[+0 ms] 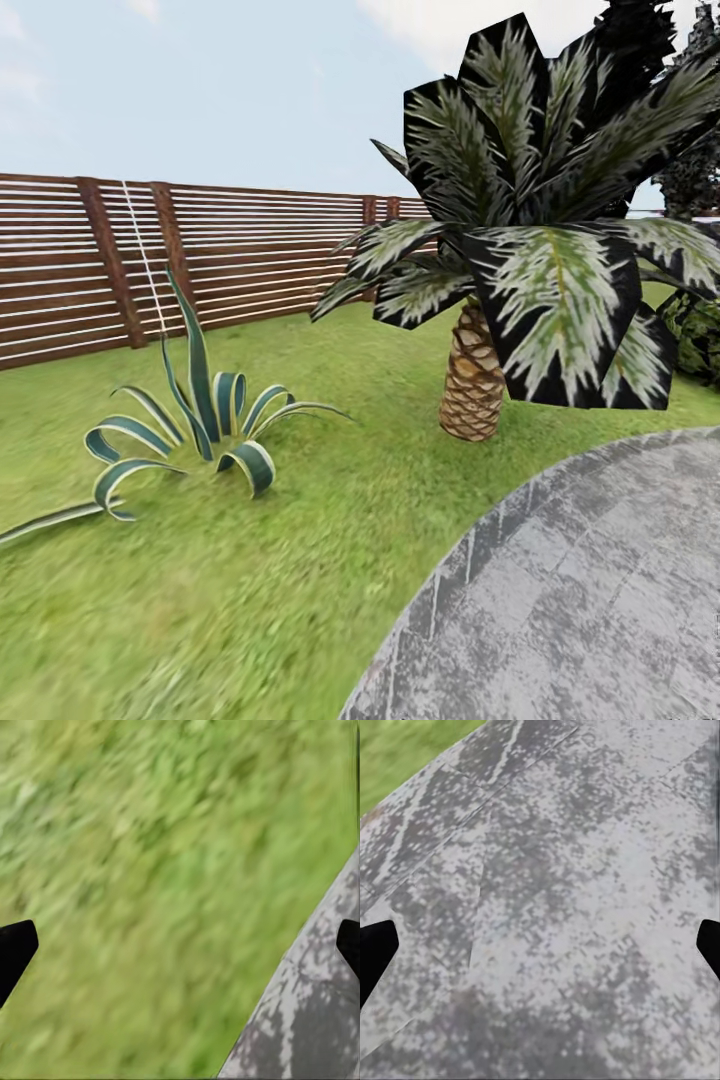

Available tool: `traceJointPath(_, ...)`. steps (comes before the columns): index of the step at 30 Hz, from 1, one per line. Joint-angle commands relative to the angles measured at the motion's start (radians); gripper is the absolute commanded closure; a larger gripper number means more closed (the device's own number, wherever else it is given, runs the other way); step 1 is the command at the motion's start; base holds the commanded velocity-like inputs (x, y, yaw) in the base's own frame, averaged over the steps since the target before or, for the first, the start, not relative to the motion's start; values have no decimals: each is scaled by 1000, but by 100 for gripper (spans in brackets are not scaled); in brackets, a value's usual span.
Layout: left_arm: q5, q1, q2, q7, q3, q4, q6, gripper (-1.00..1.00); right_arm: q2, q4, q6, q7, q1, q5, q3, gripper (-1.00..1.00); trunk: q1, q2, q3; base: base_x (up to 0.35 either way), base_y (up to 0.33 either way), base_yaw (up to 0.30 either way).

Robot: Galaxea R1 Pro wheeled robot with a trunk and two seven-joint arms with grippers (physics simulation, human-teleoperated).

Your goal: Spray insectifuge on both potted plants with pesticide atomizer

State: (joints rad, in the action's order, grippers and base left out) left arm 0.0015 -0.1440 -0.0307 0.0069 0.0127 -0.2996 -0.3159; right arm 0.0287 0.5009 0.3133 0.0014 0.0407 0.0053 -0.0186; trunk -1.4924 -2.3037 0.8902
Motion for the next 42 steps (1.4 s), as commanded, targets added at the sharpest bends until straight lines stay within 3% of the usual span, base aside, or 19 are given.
traceJointPath(1,0,0,0,1,1,0,-3,-100,0,-1,3,0,1,1,-1,-100,0,0,1,213,46,-300)
traceJointPath(42,12,0,1,-7,2,-1,-3,-100,-1,-1,3,0,1,0,-1,-100,0,0,1,15,8,-300)
